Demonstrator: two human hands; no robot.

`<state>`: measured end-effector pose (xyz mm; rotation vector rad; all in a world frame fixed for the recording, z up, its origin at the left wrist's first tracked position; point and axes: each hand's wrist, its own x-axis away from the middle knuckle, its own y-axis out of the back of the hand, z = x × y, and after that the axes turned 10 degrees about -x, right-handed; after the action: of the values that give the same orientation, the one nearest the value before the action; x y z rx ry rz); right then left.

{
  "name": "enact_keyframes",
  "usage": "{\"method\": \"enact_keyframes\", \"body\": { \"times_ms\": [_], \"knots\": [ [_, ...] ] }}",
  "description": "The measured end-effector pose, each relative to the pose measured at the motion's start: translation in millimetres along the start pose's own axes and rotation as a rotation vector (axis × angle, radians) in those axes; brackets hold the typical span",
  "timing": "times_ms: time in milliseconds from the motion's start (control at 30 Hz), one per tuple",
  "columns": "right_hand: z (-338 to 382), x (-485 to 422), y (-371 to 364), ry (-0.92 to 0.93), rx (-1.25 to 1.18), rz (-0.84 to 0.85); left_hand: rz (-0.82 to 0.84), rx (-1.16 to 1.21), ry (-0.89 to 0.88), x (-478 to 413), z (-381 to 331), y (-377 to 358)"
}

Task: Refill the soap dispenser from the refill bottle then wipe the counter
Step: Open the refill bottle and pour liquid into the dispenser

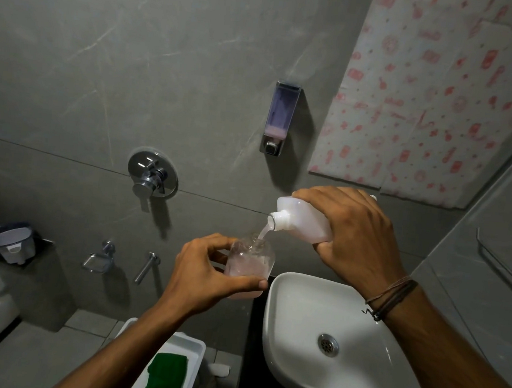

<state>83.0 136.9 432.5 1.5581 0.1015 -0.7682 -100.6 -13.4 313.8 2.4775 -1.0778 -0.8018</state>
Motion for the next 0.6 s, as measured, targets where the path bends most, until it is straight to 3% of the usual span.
{"method": "enact_keyframes", "body": {
  "times_ms": [600],
  "knots": [
    [-0.7, -0.6, 2.6, 0.010, 0.000, -0.015, 0.028, -0.001, 0.006, -1.3, -2.9, -0.4]
  ]
}}
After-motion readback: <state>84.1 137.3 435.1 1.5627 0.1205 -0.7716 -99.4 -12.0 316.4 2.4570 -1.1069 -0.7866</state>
